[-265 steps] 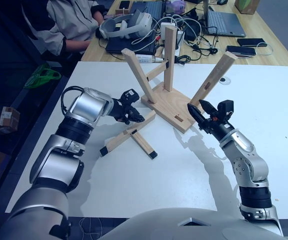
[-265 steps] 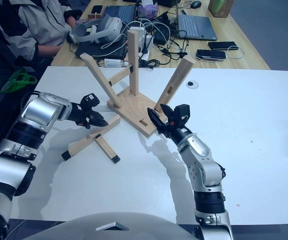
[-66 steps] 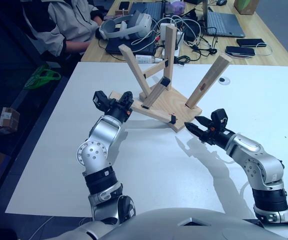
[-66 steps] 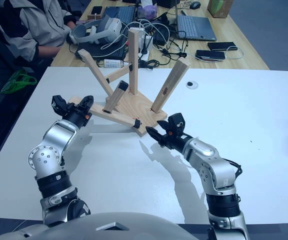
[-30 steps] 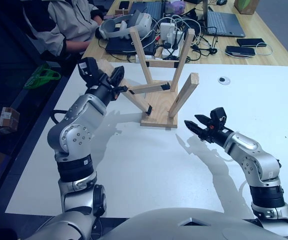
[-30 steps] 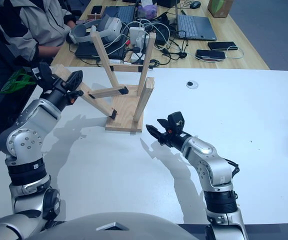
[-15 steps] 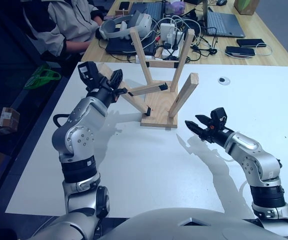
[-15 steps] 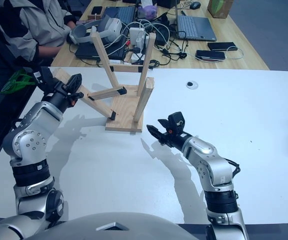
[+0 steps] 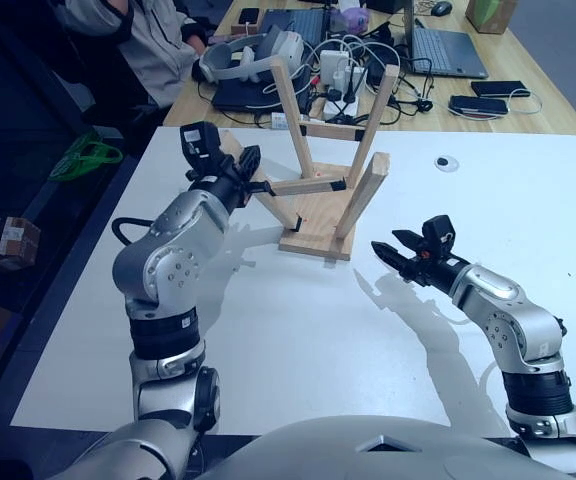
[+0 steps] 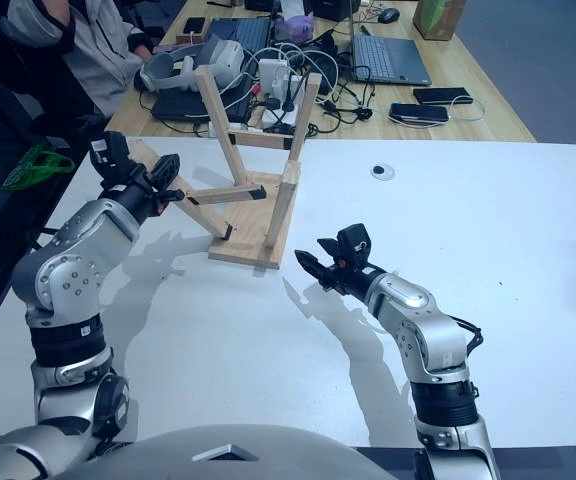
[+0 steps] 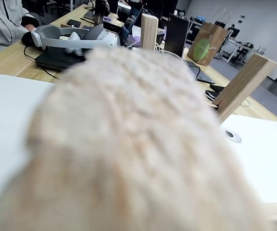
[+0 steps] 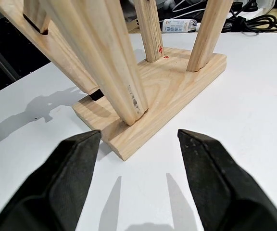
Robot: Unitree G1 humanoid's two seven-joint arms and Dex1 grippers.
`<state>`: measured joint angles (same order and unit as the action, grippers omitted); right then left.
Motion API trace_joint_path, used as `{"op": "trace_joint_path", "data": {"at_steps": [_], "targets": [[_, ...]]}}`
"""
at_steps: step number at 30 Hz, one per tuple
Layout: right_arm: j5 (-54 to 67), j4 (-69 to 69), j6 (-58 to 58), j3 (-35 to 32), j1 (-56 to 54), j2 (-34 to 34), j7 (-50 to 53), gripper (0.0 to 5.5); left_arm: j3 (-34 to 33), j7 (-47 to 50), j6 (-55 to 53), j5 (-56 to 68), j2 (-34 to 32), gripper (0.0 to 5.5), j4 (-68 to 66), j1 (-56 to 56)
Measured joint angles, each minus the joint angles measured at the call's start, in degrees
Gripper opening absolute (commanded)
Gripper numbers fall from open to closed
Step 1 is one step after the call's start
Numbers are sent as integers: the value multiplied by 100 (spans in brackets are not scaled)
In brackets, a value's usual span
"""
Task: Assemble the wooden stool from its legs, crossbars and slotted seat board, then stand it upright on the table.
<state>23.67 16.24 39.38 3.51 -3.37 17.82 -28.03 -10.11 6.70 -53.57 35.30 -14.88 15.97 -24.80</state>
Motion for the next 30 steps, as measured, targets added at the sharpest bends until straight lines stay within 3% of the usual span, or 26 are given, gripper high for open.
{"op": "trace_joint_path", "data": {"at_steps": [12,23,30], "targets": [[10,-352,-273,-191,-1107,-112,-159,300,-41,-667,-97,-243,-353,100,-434,-187],[385,-755,-544,-8,-1998,1195,-2712,300,186,-973,-134,-475,-502,100,-924,-564],[160,-1500,-985,207,-2579,836,-2654,300,181,-1023,-129,-505,-499,100,-921,-565]]}}
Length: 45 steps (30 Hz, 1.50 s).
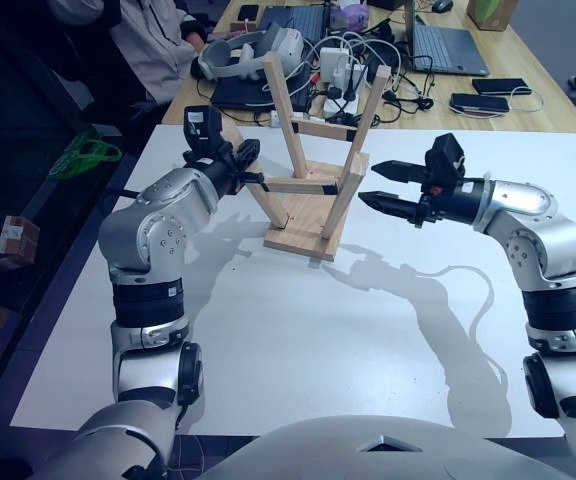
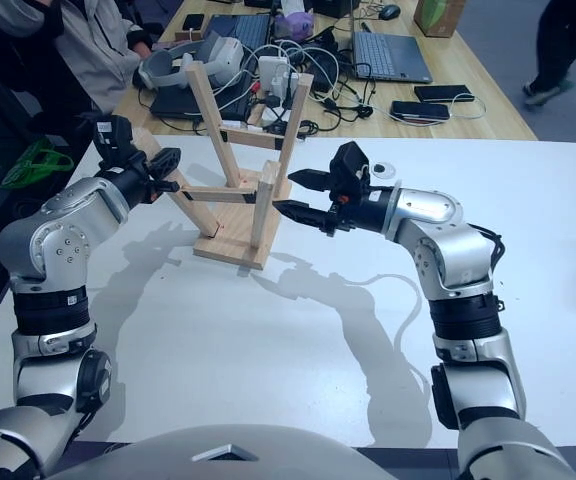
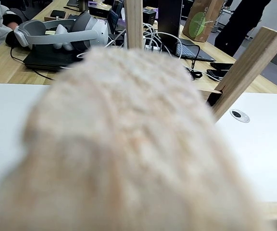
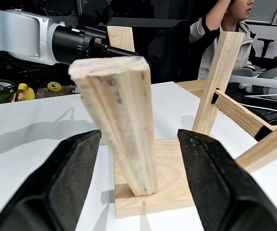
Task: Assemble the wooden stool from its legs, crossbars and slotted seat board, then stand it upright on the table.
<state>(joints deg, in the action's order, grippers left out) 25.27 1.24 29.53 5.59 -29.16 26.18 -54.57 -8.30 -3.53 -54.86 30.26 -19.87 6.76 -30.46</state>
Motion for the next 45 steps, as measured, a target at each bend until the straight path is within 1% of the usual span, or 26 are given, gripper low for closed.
{"op": "trace_joint_path", "data": {"at_steps": [3,6,13,17,18,34,45], "targets": [[3,-119,-16,21,-42,-90,-103,300,-14,-23,11,-51,-4,100,-10,-7],[77,-122,6,214,-196,-247,-353,300,1,-57,13,-80,1,100,-16,-23],[84,-179,59,210,-270,-240,-492,300,17,-114,19,-125,1,100,-14,-34],[85,-384,-13,179,-351,-372,-474,237,36,-162,24,-162,1,100,-14,-36],[81,-425,-44,168,-368,-396,-469,230,36,-167,24,-166,1,100,-14,-35],[173,-577,-1,-15,-346,-461,-614,230,36,-358,47,-216,-25,100,14,44],[277,-583,0,-108,-258,-490,-570,230,-62,-507,69,-201,-34,100,351,388]]}}
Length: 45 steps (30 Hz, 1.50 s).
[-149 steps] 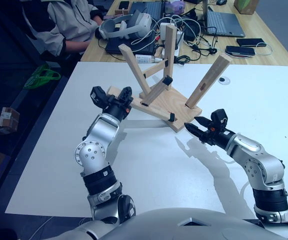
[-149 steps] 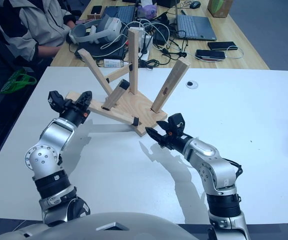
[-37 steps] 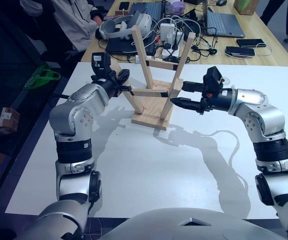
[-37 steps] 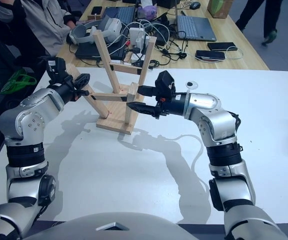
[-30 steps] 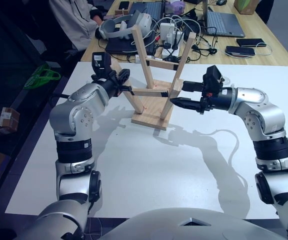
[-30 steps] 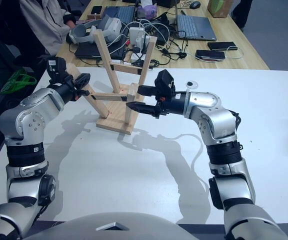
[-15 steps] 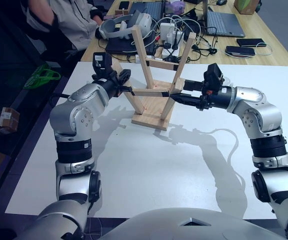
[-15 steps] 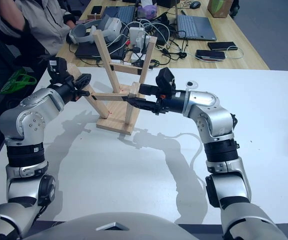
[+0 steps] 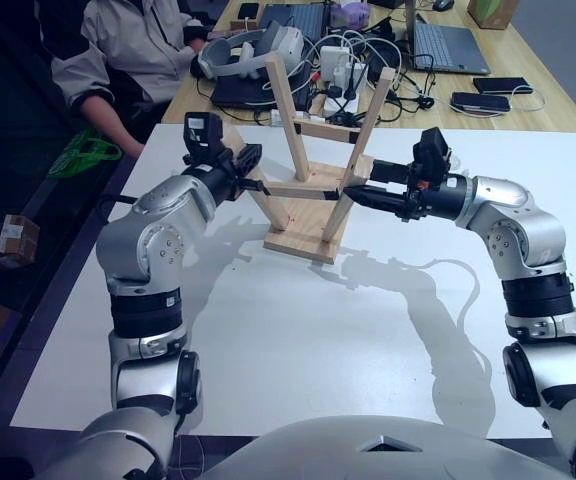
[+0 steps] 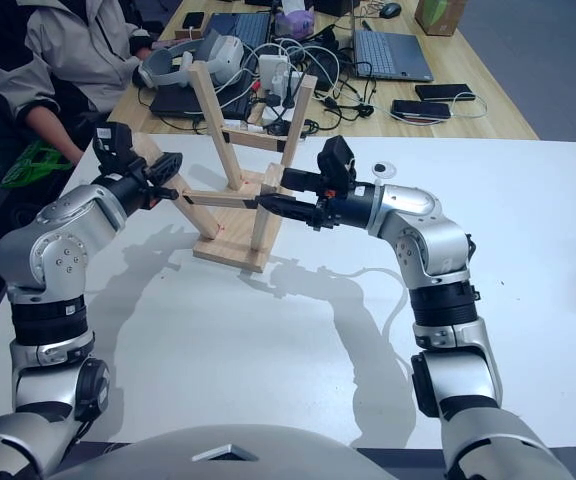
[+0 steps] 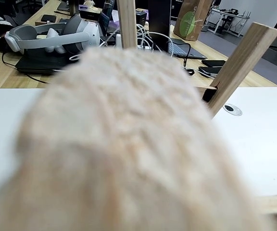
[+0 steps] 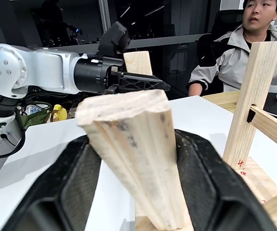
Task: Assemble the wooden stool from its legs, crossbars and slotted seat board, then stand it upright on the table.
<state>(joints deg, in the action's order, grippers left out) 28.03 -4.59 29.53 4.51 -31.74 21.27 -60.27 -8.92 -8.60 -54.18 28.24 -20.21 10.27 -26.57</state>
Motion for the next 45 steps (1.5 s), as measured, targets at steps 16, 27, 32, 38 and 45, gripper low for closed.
{"op": "trace_joint_path", "data": {"at_steps": [16,27,32,38,45], "targets": [[211,336,146,-119,252,-53,331,225,462,-345,-62,-157,-319,190,269,472],[210,734,216,-60,479,-132,622,225,520,-302,-198,-304,-284,211,313,399],[149,871,158,101,507,-227,747,222,509,-289,-250,-345,-192,211,339,367],[-8,1203,299,342,503,-221,889,219,465,-283,-302,-424,-196,211,363,368],[-40,1319,374,438,498,-222,993,219,418,-280,-312,-527,-173,211,420,412]]}}
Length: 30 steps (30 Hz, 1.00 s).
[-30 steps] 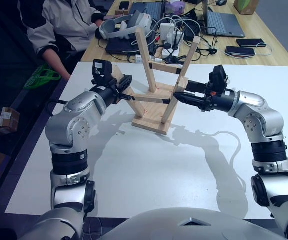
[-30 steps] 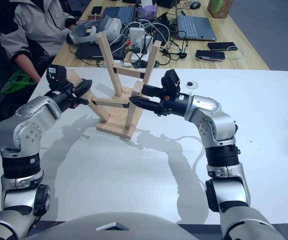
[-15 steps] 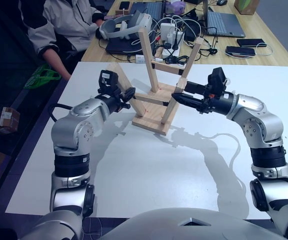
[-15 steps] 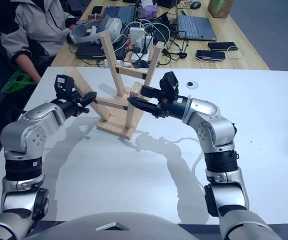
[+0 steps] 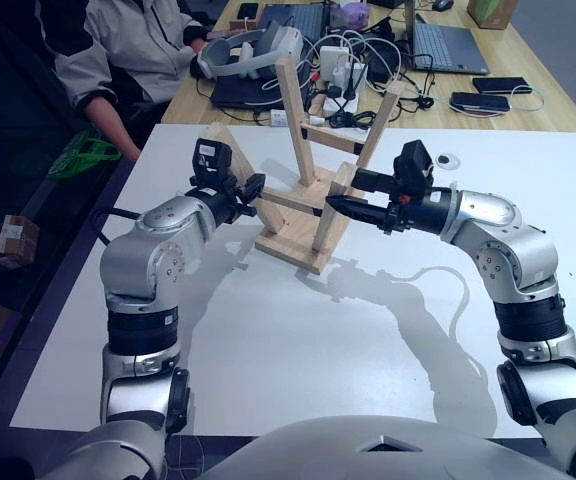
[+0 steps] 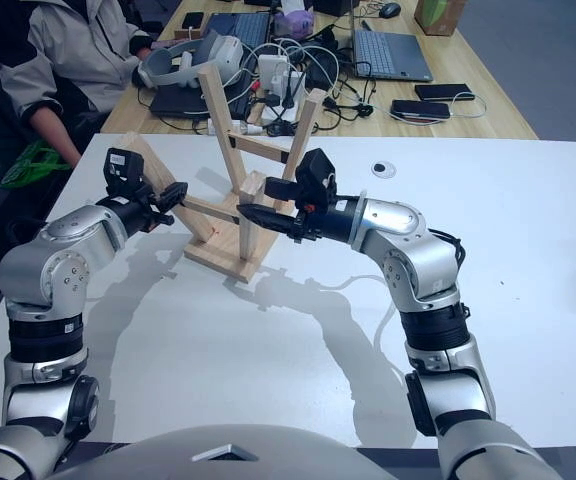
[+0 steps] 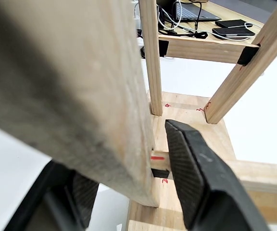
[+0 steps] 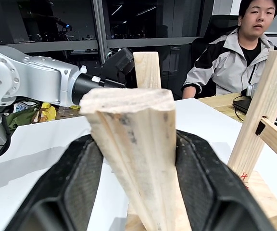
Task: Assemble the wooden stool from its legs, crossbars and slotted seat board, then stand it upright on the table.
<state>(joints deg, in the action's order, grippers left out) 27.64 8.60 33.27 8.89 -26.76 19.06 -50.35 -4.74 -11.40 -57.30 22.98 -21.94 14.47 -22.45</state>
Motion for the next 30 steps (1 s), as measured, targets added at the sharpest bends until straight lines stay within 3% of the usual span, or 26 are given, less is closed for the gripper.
{"op": "trace_joint_path", "data": {"at_steps": [3,13,20,26,30], "targets": [[0,3,-5,37,-10,-9,12,218,-149,-18,55,9,20,211,-22,32],[27,-54,-74,118,-32,-100,-12,216,-1581,-571,479,1044,-64,211,137,-250],[3,-232,-233,143,-114,-98,-75,215,-2524,-374,952,1583,-468,211,4,-1343],[-100,-401,-357,184,-265,-38,-167,214,-2200,-229,914,1946,-495,211,293,-1947],[-91,-409,-283,137,-252,5,-181,297,-2147,-168,965,1846,-492,211,107,-1593]]}}
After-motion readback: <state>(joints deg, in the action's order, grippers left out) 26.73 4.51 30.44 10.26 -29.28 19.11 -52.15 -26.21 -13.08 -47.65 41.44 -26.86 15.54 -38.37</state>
